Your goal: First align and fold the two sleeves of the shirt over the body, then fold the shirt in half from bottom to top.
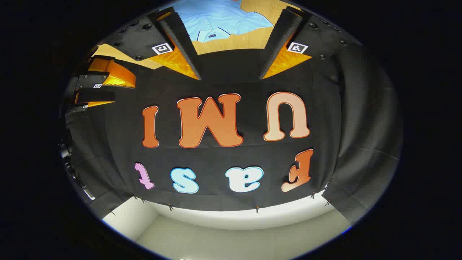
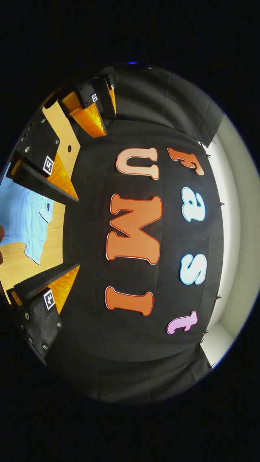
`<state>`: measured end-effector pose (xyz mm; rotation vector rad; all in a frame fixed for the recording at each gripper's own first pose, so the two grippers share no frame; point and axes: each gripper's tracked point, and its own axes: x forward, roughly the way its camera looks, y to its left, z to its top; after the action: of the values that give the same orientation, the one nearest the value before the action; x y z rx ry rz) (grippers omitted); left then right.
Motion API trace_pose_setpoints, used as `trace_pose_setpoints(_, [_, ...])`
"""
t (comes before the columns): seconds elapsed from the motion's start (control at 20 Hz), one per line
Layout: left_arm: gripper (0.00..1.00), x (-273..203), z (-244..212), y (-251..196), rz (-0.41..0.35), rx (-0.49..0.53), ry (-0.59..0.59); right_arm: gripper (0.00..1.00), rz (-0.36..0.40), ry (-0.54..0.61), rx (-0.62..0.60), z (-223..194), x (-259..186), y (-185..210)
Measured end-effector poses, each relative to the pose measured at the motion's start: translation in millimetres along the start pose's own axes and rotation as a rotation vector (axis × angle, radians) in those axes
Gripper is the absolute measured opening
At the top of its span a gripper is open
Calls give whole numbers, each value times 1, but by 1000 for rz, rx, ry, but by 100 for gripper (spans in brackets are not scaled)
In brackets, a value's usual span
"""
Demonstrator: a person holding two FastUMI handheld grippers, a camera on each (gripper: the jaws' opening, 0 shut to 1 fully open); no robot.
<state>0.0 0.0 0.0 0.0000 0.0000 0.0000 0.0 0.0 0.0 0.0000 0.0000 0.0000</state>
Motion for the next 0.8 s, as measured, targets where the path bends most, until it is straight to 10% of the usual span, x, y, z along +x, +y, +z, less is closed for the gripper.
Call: trace_pose_setpoints(0.8, [98,-40,-6,35,-24,3,-19,99,-35,38,-2,-8,-30,32])
